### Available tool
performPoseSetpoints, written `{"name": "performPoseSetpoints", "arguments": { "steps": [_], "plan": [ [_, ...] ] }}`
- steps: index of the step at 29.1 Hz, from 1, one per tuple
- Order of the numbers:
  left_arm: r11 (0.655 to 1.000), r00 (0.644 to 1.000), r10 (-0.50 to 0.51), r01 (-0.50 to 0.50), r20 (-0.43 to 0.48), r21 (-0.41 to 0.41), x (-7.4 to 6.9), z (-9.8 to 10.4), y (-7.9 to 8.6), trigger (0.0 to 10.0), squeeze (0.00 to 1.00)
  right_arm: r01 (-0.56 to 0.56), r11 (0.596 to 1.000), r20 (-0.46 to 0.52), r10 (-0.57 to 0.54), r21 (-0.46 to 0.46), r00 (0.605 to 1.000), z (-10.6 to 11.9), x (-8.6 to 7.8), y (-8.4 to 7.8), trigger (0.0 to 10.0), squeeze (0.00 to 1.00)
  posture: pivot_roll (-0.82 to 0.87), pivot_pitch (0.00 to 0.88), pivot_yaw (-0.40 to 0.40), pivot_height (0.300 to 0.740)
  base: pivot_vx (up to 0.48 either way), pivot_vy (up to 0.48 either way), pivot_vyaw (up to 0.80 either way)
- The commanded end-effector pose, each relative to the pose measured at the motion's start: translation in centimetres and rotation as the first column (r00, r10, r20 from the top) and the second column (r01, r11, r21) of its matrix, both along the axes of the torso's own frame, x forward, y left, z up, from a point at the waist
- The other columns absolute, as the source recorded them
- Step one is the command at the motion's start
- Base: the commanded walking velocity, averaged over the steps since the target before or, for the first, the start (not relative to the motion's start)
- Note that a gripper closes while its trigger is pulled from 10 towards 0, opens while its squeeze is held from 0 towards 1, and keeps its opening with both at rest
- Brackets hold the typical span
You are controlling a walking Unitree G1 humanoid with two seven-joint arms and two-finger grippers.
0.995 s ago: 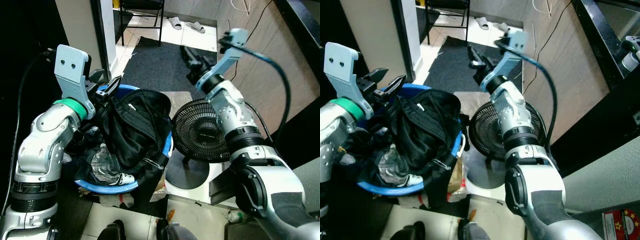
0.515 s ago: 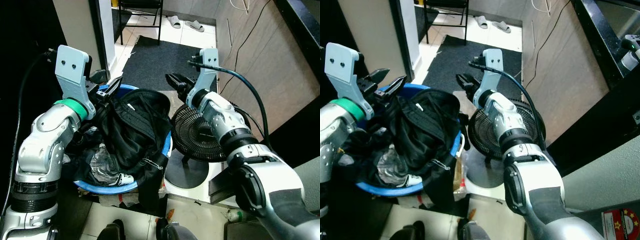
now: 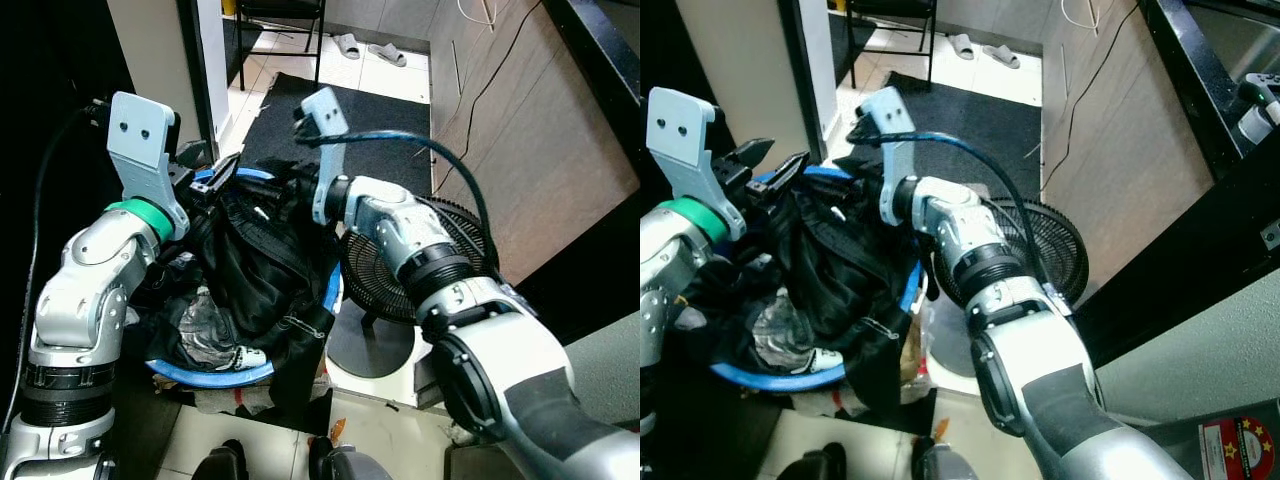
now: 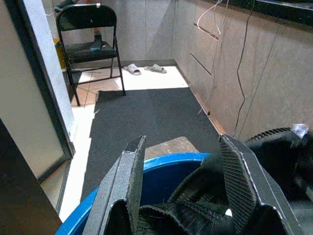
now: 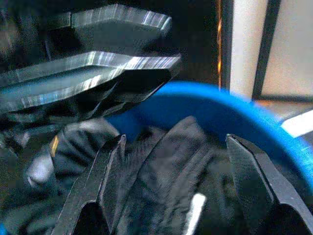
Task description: Clothes washing
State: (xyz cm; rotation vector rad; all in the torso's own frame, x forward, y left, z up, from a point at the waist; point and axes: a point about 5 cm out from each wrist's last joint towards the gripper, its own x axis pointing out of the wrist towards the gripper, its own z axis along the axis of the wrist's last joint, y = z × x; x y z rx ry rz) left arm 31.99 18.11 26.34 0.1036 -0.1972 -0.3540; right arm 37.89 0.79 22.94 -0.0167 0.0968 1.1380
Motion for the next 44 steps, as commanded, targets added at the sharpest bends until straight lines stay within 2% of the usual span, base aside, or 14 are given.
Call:
{"name": "performPoseSetpoints", "arguments": {
  "steps": [1, 4, 6, 9, 13, 16, 20, 24, 28, 29, 35, 37, 40, 44],
  "plan": [
    [1.000, 1.000, 0.003, -0.003, -0.014, -0.002, -0.2, -0.4, 0.1, 10.0, 0.00, 0.006, 0.997, 0.011, -0.005, -0.074, 1.000, -1.1, -0.2, 0.2, 10.0, 0.00, 0.10, 0.122, -0.077, 0.740, 0.000, 0.000, 0.00],
    [1.000, 1.000, 0.011, -0.012, -0.016, -0.006, -0.3, -0.3, 0.2, 10.0, 0.00, 0.010, 0.951, 0.173, 0.045, -0.308, 0.984, -2.9, -0.6, 0.3, 10.0, 0.00, 0.10, 0.127, -0.079, 0.740, 0.000, 0.000, 0.00],
    [1.000, 1.000, 0.012, -0.012, -0.017, -0.008, -0.4, -0.3, 0.2, 10.0, 0.00, 0.031, 0.924, 0.246, 0.069, -0.381, 0.967, -3.1, -0.5, 0.0, 10.0, 0.00, 0.09, 0.130, -0.081, 0.740, 0.000, 0.000, 0.00],
    [1.000, 1.000, 0.012, -0.012, -0.017, -0.008, -0.4, -0.3, 0.2, 10.0, 0.00, 0.031, 0.924, 0.246, 0.069, -0.381, 0.967, -3.1, -0.5, 0.0, 10.0, 0.00, 0.09, 0.130, -0.081, 0.740, 0.000, 0.000, 0.00],
    [1.000, 1.000, 0.010, -0.010, -0.022, -0.012, -0.4, -0.4, 0.0, 10.0, 0.00, 0.104, 0.834, 0.366, 0.123, -0.542, 0.922, -3.8, 0.1, -1.9, 10.0, 0.00, 0.09, 0.140, -0.080, 0.740, 0.000, 0.000, 0.00],
    [1.000, 1.000, 0.010, -0.011, -0.026, -0.011, -0.4, -0.4, 0.1, 10.0, 0.00, 0.107, 0.794, 0.364, 0.150, -0.599, 0.919, -4.7, 0.1, -2.7, 10.0, 0.00, 0.09, 0.144, -0.078, 0.740, 0.000, 0.000, 0.00],
    [1.000, 0.999, 0.012, -0.012, -0.029, -0.007, -0.5, -0.4, 0.2, 10.0, 0.00, 0.071, 0.779, 0.321, 0.171, -0.623, 0.932, -5.8, -0.2, -3.1, 10.0, 0.00, 0.10, 0.155, -0.071, 0.740, 0.000, 0.000, 0.00],
    [1.000, 0.999, 0.015, -0.015, -0.037, -0.001, -0.6, -0.5, 0.3, 10.0, 0.00, 0.048, 0.794, 0.255, 0.137, -0.607, 0.957, -7.0, -0.4, -3.8, 10.0, 0.00, 0.10, 0.163, -0.065, 0.740, 0.000, 0.000, 0.00],
    [1.000, 0.999, 0.017, -0.017, -0.041, 0.003, -0.7, -0.4, 0.4, 10.0, 0.00, 0.041, 0.906, 0.176, 0.037, -0.422, 0.984, -5.8, -0.1, -3.3, 10.0, 0.00, 0.11, 0.168, -0.058, 0.740, 0.000, 0.000, 0.00],
    [1.000, 0.999, 0.016, -0.016, -0.043, 0.005, -0.6, -0.4, 0.4, 10.0, 0.00, 0.040, 0.939, 0.171, 0.021, -0.341, 0.985, -4.9, -0.1, -2.3, 10.0, 0.00, 0.11, 0.171, -0.055, 0.740, 0.000, 0.000, 0.00],
    [1.000, 0.999, 0.017, -0.017, -0.043, 0.006, -0.6, -0.4, 0.4, 10.0, 0.00, 0.035, 0.949, 0.178, 0.022, -0.312, 0.984, -4.4, -0.2, -1.5, 10.0, 0.00, 0.12, 0.175, -0.056, 0.740, 0.000, 0.000, 0.00],
    [1.000, 0.999, 0.023, -0.022, -0.042, 0.007, -0.7, -0.2, 0.6, 10.0, 0.00, -0.008, 0.962, 0.154, 0.053, -0.274, 0.987, -4.1, -0.9, 0.7, 10.0, 0.00, 0.13, 0.181, -0.063, 0.740, 0.000, 0.000, 0.00],
    [0.999, 0.999, 0.032, -0.031, -0.043, 0.008, -1.0, -0.2, 0.8, 10.0, 0.00, -0.047, 0.963, 0.140, 0.087, -0.266, 0.986, -4.0, -1.5, 2.2, 10.0, 0.00, 0.13, 0.184, -0.070, 0.740, 0.000, 0.000, 0.00],
    [0.999, 0.998, 0.041, -0.041, -0.047, 0.008, -1.2, -0.4, 1.0, 10.0, 0.00, -0.067, 0.957, 0.162, 0.117, -0.283, 0.980, -3.9, -1.8, 2.8, 10.0, 0.00, 0.13, 0.185, -0.072, 0.740, 0.000, 0.000, 0.00]
  ]
}}
